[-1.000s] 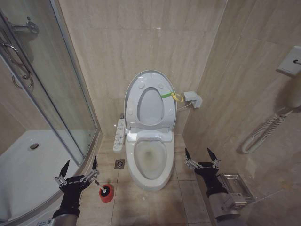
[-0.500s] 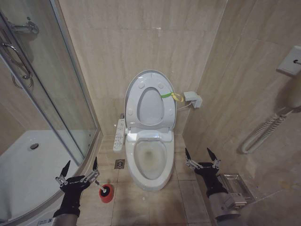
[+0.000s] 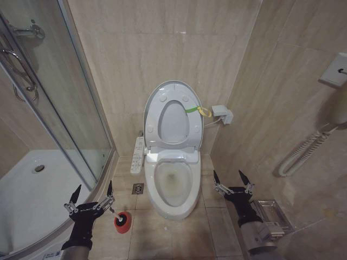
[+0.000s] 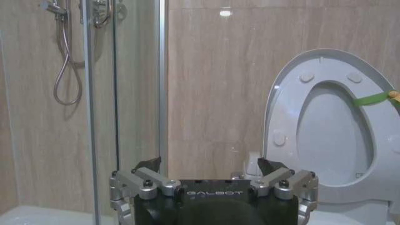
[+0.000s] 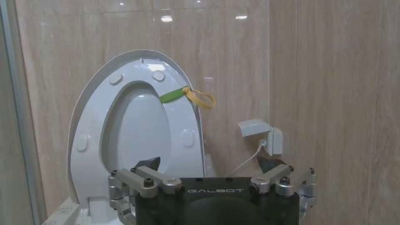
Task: Open the toilet lid, clean the toilet bowl with a toilet brush, close the toilet lid, and flush.
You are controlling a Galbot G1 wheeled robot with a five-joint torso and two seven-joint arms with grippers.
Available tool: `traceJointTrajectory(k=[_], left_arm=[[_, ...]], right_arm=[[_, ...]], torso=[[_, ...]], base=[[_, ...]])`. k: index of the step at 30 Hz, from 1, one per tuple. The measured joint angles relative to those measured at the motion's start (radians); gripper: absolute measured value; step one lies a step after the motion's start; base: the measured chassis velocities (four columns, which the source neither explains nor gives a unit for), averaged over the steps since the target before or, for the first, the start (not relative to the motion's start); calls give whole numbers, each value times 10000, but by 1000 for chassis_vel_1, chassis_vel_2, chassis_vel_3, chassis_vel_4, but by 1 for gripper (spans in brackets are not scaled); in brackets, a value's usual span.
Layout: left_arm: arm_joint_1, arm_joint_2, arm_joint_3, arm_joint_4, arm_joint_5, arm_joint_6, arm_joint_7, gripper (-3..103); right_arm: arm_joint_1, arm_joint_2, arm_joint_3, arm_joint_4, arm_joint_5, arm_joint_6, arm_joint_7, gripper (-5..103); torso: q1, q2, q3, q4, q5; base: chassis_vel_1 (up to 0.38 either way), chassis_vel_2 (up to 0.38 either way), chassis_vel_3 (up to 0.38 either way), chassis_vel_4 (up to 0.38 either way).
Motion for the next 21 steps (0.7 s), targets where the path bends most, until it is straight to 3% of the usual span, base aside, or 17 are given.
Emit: traceJointTrajectory(k=[21], left_arm=[[-1, 0, -1, 5, -2, 0, 5, 100]], right_arm=[[0, 0, -1, 0, 0, 0, 0, 100]], torso=[[0, 0, 0, 0, 0]], base=[[0, 0, 0, 0]])
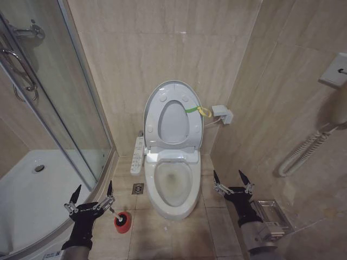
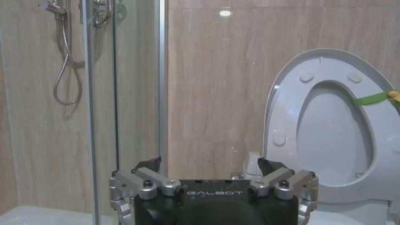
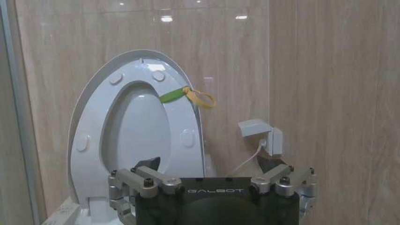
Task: Open the toilet lid, clean the toilet bowl with a toilet brush, close the toilet lid, and flush.
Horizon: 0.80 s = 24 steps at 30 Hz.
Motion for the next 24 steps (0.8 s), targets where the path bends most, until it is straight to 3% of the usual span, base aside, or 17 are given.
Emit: traceJointTrajectory(k=[24], left_arm=[[-1, 0, 0, 0, 0, 0, 0, 100]], right_arm=[[0, 0, 0, 0, 0, 0, 0, 100]], torso=[[0, 0, 0, 0, 0]], base=[[0, 0, 0, 0]])
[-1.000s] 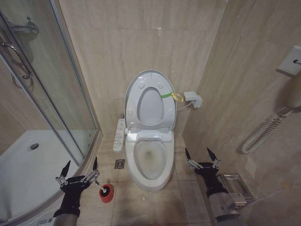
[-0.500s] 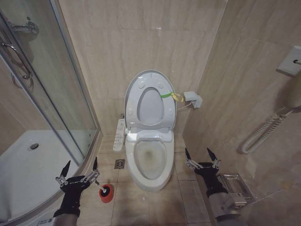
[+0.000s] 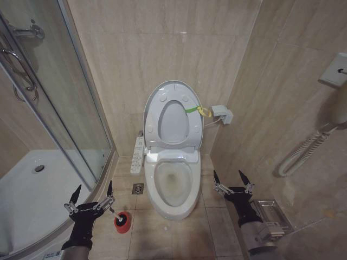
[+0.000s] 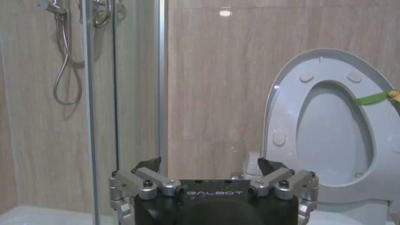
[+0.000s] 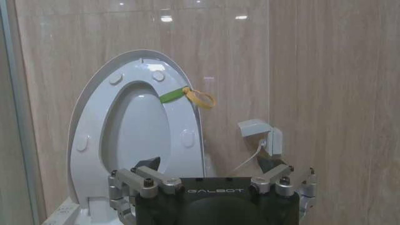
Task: Open the toilet lid, clean the toilet bowl with a toilet brush, close the toilet lid, and flush.
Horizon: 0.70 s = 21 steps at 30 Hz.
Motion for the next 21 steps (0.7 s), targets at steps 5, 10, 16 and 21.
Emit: traceJointTrajectory(k=[5, 10, 16, 21], left_arm=[[0, 0, 0, 0, 0, 0, 0, 100], [0, 0, 0, 0, 0, 0, 0, 100], [0, 0, 0, 0, 0, 0, 0, 100], [0, 0, 0, 0, 0, 0, 0, 100]], right_arm=[[0, 0, 0, 1, 0, 0, 0, 100], [0, 0, 0, 0, 0, 0, 0, 100], [0, 0, 0, 0, 0, 0, 0, 100], [0, 0, 0, 0, 0, 0, 0, 100]], torso=[[0, 0, 0, 0, 0], [0, 0, 0, 0, 0], [0, 0, 0, 0, 0], [0, 0, 0, 0, 0]], base=[[0, 0, 0, 0], [0, 0, 0, 0], [0, 0, 0, 0], [0, 0, 0, 0]])
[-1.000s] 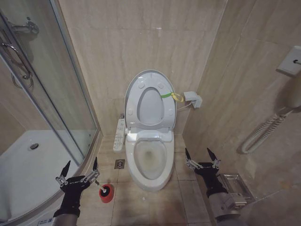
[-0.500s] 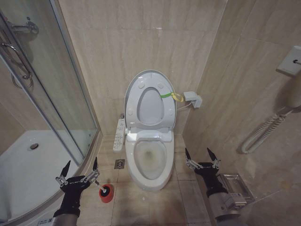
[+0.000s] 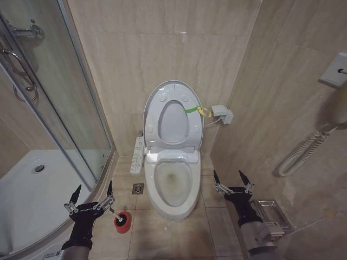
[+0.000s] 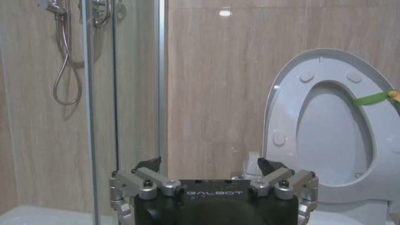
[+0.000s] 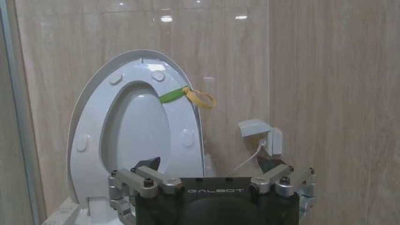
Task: Open the toilet lid, clean the toilet bowl with a toilet brush, close the toilet lid, and flush.
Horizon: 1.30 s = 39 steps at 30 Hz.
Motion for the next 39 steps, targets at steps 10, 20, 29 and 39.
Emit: traceJointTrajectory(k=[10, 20, 29, 39], left_arm=[[0, 0, 0, 0, 0, 0, 0, 100], [0, 0, 0, 0, 0, 0, 0, 100], [0, 0, 0, 0, 0, 0, 0, 100], [0, 0, 0, 0, 0, 0, 0, 100]], right_arm=[[0, 0, 0, 0, 0, 0, 0, 100], [0, 0, 0, 0, 0, 0, 0, 100], [0, 0, 0, 0, 0, 0, 0, 100], [0, 0, 0, 0, 0, 0, 0, 100]], torso=[[0, 0, 0, 0, 0], [0, 0, 0, 0, 0], [0, 0, 0, 0, 0], [0, 0, 0, 0, 0]], base=[[0, 0, 0, 0], [0, 0, 0, 0], [0, 0, 0, 0], [0, 0, 0, 0]])
